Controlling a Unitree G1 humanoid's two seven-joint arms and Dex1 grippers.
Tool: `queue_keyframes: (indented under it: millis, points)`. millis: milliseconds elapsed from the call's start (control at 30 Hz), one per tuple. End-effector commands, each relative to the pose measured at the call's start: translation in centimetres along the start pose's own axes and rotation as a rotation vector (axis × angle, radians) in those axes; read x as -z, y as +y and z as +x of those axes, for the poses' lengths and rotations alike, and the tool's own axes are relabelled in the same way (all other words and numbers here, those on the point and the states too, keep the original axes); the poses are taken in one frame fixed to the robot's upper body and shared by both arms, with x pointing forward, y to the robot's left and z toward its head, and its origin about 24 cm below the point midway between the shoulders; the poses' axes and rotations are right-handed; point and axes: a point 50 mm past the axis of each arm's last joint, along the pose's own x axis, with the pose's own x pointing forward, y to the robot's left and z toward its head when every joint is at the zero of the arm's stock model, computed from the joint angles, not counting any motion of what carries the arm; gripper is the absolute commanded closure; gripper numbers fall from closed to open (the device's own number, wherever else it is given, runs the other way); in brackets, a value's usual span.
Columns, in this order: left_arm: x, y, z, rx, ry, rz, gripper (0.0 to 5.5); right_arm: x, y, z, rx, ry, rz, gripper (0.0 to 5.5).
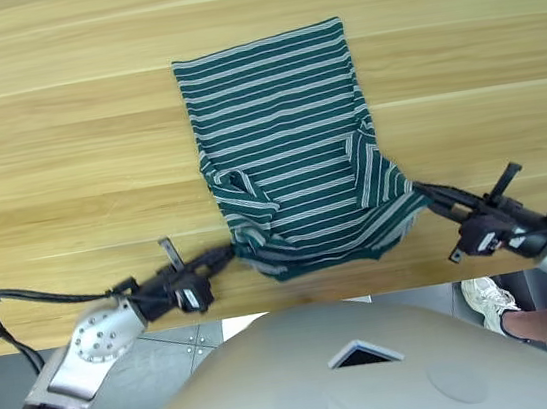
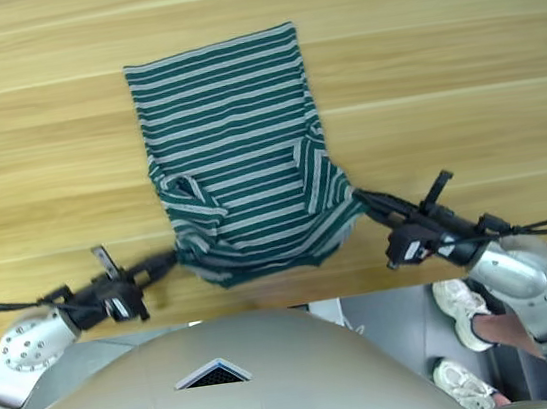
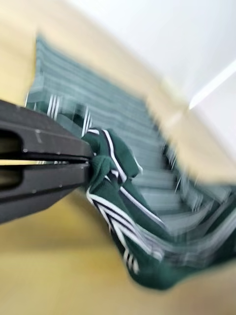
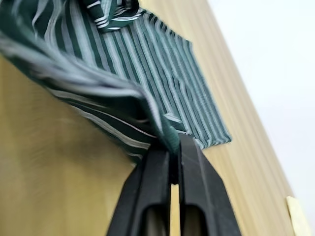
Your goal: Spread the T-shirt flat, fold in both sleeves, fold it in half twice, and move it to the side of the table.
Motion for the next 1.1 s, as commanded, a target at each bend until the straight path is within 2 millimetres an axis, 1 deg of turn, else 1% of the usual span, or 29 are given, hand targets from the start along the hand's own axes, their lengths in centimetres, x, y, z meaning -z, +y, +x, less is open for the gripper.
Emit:
queue_keyframes:
  millis: [33, 100, 167, 300, 400, 467, 533, 633, 767, 900, 1100]
  points:
    - [0.2, 2.4, 1.1, -0.154, -0.01, 0.014, 5.5, 0.0, -1.5, 1.9, 0.059, -0.034, -0.018, 5.49]
    - [0.1, 3.6, 1.6, -0.21, -0.024, 0.022, 5.5, 0.1, -2.4, 3.0, 0.098, -0.045, -0.043, 5.49]
    - [0.5, 4.7, 2.5, -0.246, -0.014, 0.05, 5.5, 0.2, -3.4, 4.5, 0.15, -0.066, -0.052, 5.49]
    - [1.9, 7.2, 3.8, -0.351, 0.063, 0.085, 5.5, 0.7, -5.4, 7.7, 0.267, -0.082, -0.056, 5.49]
    - [3.1, 8.9, 4.7, -0.415, 0.11, 0.1, 5.5, 1.7, -7.1, 10.2, 0.35, -0.045, -0.06, 5.49]
    - [3.9, 10.0, 5.8, -0.443, 0.124, 0.104, 5.5, 2.8, -8.2, 12.2, 0.391, 0.001, -0.052, 5.49]
    - [4.4, 10.5, 6.9, -0.444, 0.128, 0.114, 5.5, 3.7, -8.7, 13.6, 0.412, 0.04, -0.049, 5.49]
    - [5.1, 11.2, 8.1, -0.45, 0.139, 0.132, 5.5, 4.8, -9.3, 15.1, 0.433, 0.086, -0.037, 5.49]
    - [5.6, 12.4, 9.8, -0.465, 0.132, 0.143, 5.5, 6.1, -10.3, 16.6, 0.47, 0.148, -0.023, 5.49]
    - [6.3, 13.5, 11.0, -0.472, 0.147, 0.145, 5.5, 6.4, -10.8, 18.2, 0.475, 0.174, -0.022, 5.49]
    - [7.0, 14.7, 11.7, -0.523, 0.175, 0.14, 5.5, 6.5, -11.4, 19.5, 0.497, 0.206, -0.012, 5.49]
